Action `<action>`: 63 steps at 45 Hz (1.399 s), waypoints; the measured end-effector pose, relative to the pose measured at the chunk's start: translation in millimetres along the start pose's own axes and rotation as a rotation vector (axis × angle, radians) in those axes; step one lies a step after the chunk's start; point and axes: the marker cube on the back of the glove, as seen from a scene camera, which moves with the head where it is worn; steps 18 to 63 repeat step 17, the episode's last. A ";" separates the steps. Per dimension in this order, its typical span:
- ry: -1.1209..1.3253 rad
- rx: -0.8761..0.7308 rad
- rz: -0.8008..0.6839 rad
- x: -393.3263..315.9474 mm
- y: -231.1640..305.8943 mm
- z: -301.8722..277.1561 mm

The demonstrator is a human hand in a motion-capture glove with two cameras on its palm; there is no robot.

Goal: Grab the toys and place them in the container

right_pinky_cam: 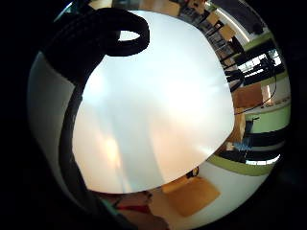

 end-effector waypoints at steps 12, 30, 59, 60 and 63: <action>-0.005 0.019 -0.009 -7.9 2.5 -2.7; 0.010 0.027 -0.005 -4.6 2.0 -3.8; 0.010 0.027 -0.005 -4.6 2.0 -3.8; 0.010 0.027 -0.005 -4.6 2.0 -3.8; 0.010 0.027 -0.005 -4.6 2.0 -3.8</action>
